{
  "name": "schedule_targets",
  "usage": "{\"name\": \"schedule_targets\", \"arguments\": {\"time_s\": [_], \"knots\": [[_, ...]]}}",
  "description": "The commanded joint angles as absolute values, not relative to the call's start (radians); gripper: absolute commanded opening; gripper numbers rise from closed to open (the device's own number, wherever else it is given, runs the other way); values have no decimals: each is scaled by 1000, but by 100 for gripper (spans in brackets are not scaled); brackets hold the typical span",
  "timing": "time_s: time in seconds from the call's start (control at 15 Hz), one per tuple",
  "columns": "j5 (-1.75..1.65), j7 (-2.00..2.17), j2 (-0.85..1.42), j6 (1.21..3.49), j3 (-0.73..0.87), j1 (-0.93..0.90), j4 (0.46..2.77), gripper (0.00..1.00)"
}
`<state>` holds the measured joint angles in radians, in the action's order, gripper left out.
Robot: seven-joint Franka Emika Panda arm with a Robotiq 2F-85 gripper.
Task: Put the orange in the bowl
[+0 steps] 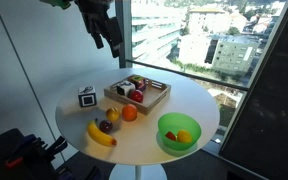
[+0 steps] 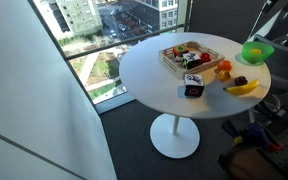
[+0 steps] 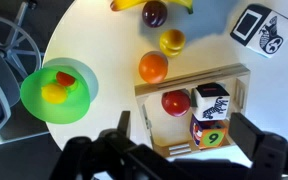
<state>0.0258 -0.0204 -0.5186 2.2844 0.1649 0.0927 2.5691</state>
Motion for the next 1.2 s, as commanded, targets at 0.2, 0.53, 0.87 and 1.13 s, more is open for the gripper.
{"name": "schedule_targets", "arguments": {"time_s": [0.2, 0.53, 0.87, 1.13], "knots": [[34, -27, -518, 2281, 153, 105, 2567, 100], [38, -23, -502, 2275, 155, 105, 2553, 100], [38, -14, -437, 2265, 153, 104, 2513, 100], [34, -12, -353, 2253, 145, 99, 2483, 100]]}}
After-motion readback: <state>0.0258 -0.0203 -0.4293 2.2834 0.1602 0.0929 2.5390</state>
